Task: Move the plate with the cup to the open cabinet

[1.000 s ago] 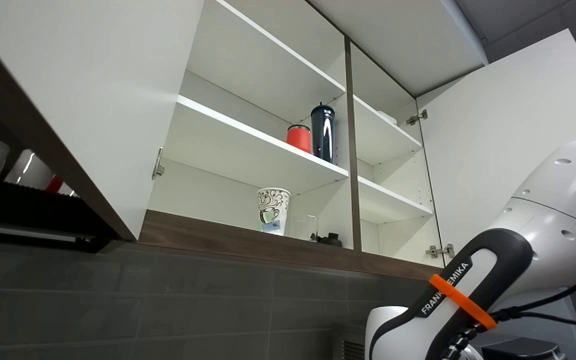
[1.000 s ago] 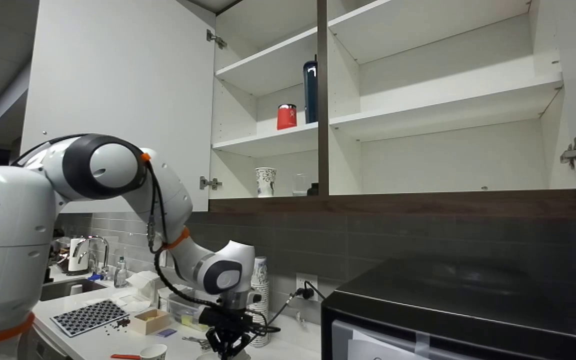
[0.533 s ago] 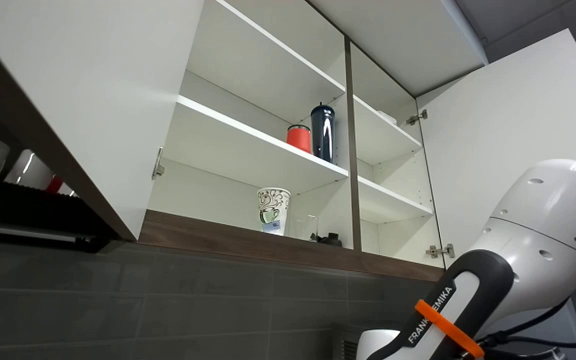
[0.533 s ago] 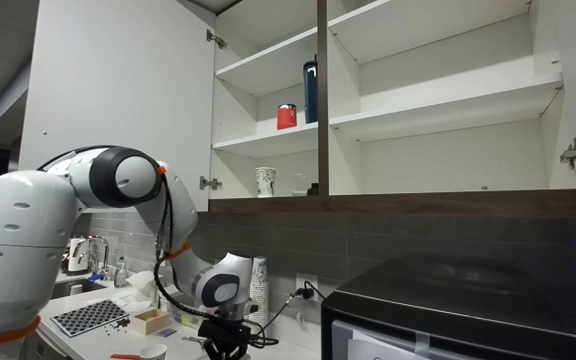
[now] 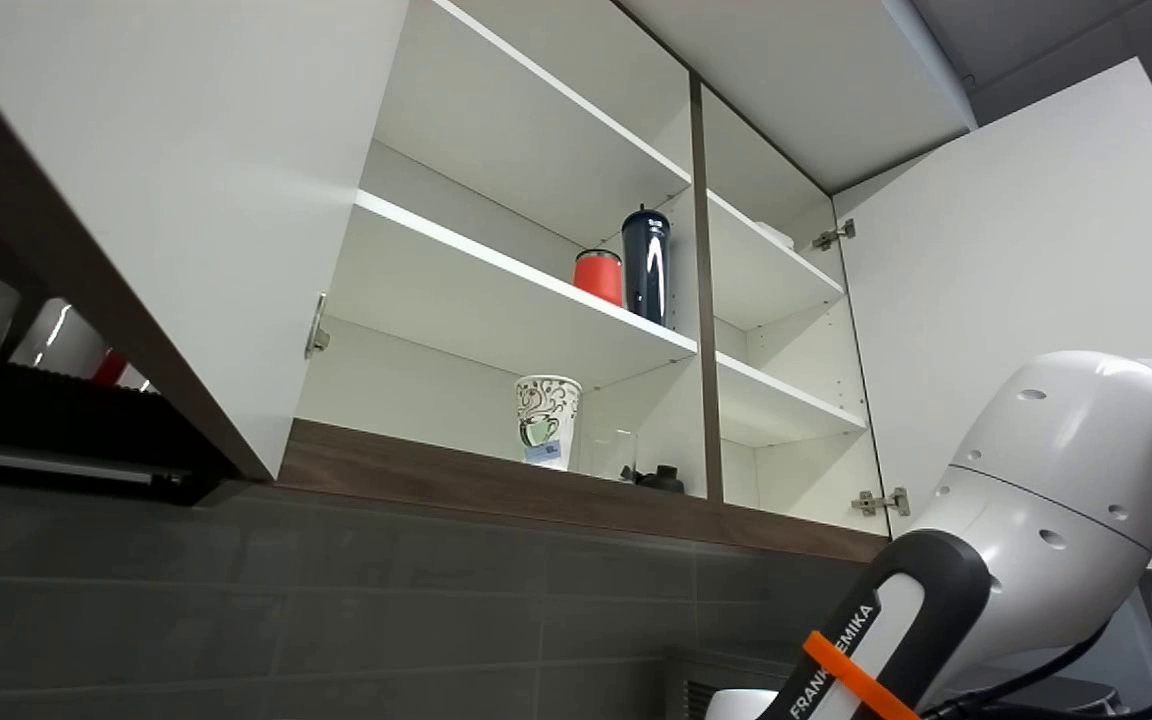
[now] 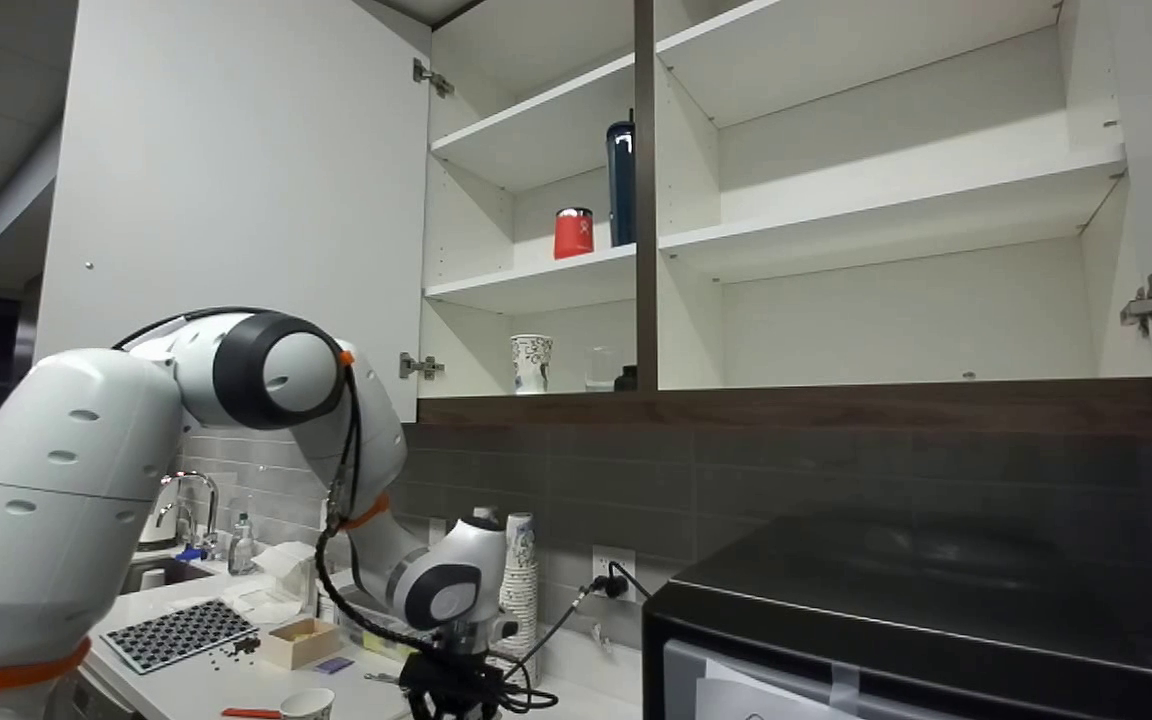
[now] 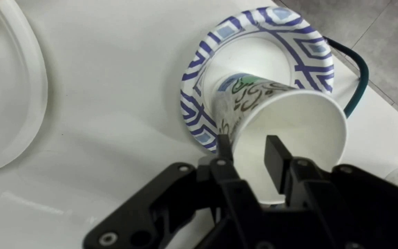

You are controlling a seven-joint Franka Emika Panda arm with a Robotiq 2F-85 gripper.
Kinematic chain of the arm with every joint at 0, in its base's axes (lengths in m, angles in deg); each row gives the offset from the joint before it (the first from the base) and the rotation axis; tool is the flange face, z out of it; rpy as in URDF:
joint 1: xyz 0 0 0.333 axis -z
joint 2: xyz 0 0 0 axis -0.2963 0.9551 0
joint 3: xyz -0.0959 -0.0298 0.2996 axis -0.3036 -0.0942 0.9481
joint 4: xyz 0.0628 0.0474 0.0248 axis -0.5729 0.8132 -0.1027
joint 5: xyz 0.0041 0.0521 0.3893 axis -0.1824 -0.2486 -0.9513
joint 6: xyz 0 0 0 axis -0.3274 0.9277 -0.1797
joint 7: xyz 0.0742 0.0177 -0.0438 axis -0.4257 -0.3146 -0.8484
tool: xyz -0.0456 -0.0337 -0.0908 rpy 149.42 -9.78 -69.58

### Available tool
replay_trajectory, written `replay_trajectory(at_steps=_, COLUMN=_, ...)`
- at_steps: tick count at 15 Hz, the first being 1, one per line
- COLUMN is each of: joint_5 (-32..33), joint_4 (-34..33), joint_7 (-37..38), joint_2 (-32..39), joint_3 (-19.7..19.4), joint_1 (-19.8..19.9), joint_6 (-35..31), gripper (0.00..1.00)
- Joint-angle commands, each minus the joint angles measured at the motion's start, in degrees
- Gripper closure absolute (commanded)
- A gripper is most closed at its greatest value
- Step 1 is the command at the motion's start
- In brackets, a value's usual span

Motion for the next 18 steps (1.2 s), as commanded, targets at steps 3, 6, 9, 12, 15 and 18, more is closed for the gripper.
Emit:
replay_trajectory(at_steps=3, joint_5=0.5, joint_4=1.0, joint_7=-0.6, joint_2=-4.3, joint_3=-0.9, joint_1=2.8, joint_6=4.7, gripper=0.17)
replay_trajectory(at_steps=6, joint_5=1.1, joint_4=1.4, joint_7=-2.3, joint_2=-6.4, joint_3=-2.8, joint_1=4.1, joint_6=8.7, gripper=0.0)
replay_trajectory(at_steps=9, joint_5=0.3, joint_4=0.1, joint_7=-1.3, joint_2=-4.9, joint_3=-3.0, joint_1=3.2, joint_6=6.5, gripper=0.0)
replay_trajectory(at_steps=12, joint_5=0.3, joint_4=0.1, joint_7=-1.3, joint_2=-4.7, joint_3=-2.7, joint_1=2.9, joint_6=6.5, gripper=0.0)
replay_trajectory(at_steps=15, joint_5=-5.7, joint_4=-0.8, joint_7=-2.7, joint_2=-2.5, joint_3=-2.8, joint_1=4.4, joint_6=7.2, gripper=0.0)
replay_trajectory(at_steps=18, joint_5=-16.6, joint_4=0.3, joint_7=-6.6, joint_2=-0.7, joint_3=-2.8, joint_1=7.4, joint_6=6.7, gripper=0.0)
